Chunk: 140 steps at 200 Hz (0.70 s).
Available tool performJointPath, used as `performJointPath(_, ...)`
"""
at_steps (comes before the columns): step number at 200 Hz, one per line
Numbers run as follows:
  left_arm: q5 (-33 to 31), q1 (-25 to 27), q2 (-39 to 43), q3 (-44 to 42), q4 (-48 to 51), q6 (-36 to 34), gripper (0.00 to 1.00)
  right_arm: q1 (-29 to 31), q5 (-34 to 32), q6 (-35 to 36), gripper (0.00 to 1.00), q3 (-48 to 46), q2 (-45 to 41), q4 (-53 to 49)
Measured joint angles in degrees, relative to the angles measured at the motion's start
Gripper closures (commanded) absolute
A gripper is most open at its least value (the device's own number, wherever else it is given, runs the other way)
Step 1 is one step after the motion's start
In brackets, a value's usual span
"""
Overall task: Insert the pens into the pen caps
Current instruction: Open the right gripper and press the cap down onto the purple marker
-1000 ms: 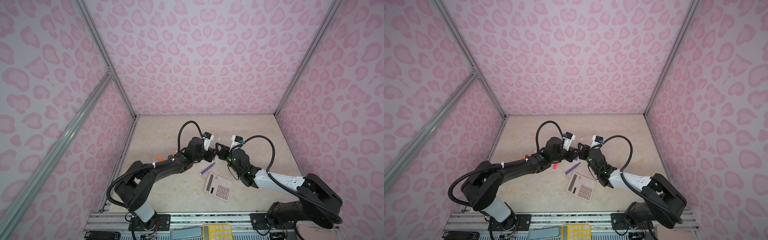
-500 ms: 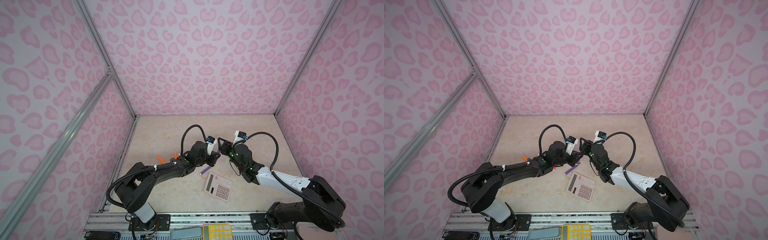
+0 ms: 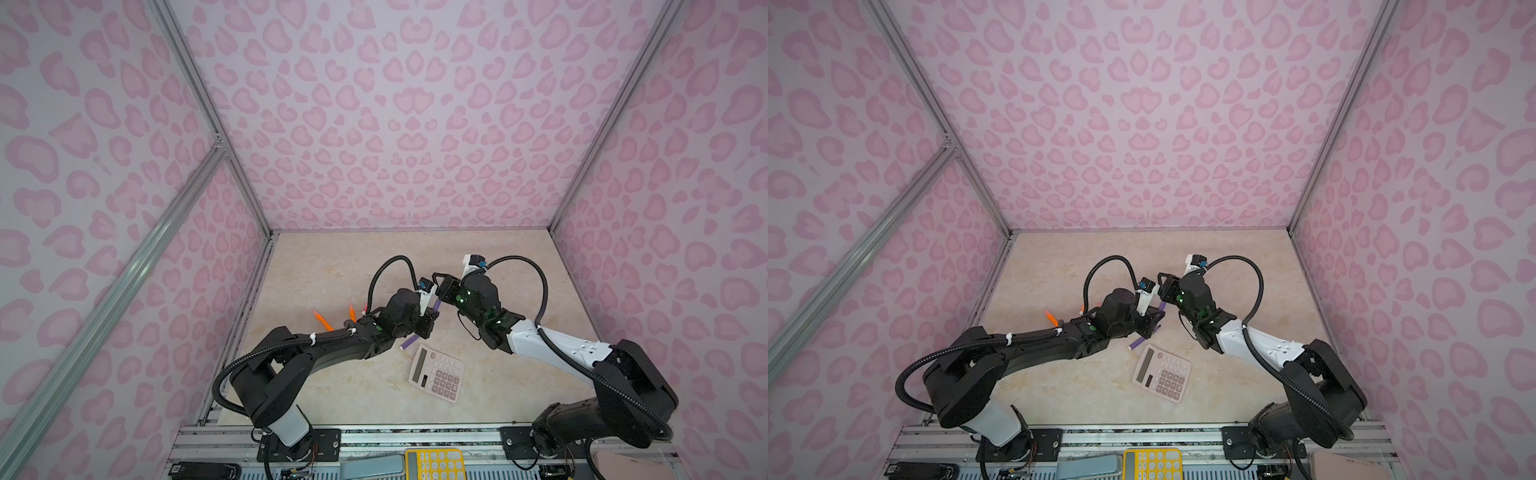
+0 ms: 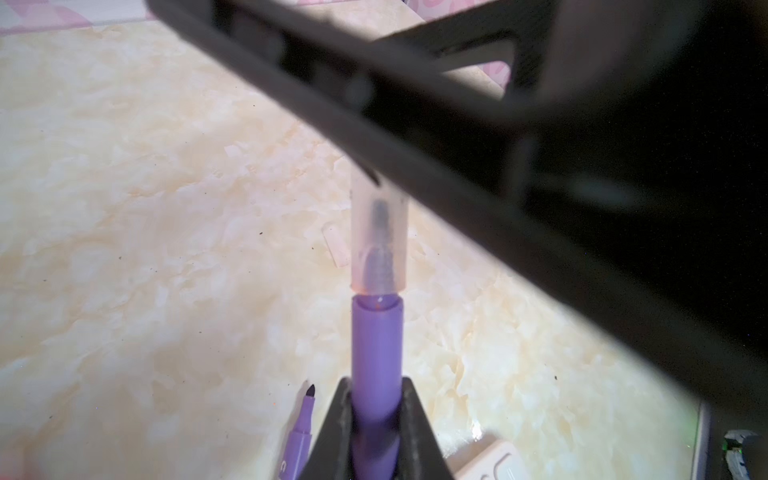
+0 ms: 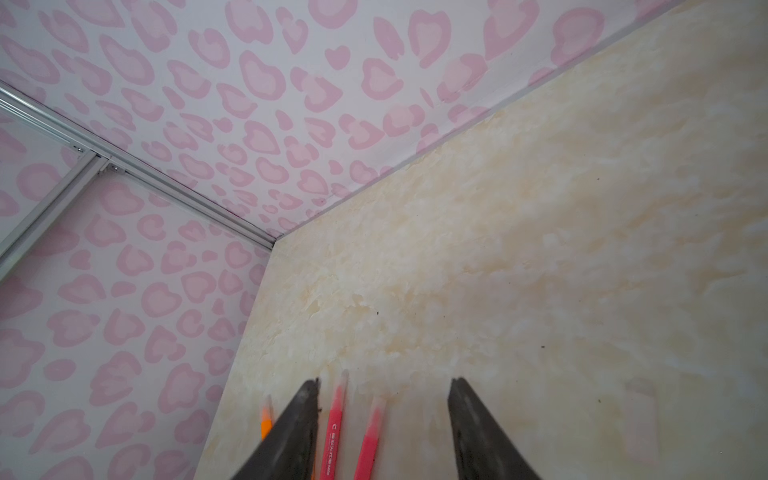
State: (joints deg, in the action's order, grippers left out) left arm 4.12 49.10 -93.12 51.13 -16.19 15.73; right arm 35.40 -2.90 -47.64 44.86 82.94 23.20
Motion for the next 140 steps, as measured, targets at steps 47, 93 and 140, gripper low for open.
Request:
performJointPath(47, -1.16, 0.15, 0.15, 0.0, 0.0, -0.39, 0.97, -0.15, 1.68, -0.09, 0.72, 0.94, 1.11, -0.92)
performJointPath(93, -1.62, 0.17, 0.66, 0.0, -0.02, -0.37, 0.97, -0.15, 2.95, -0.39, 0.8, 0.94, 1.64, -0.87)
performJointPath(140, -1.16, -0.15, 0.7, 0.11, 0.33, -0.31, 0.97, -0.26, 2.97, 0.09, 1.0, 0.66, 1.97, -0.85)
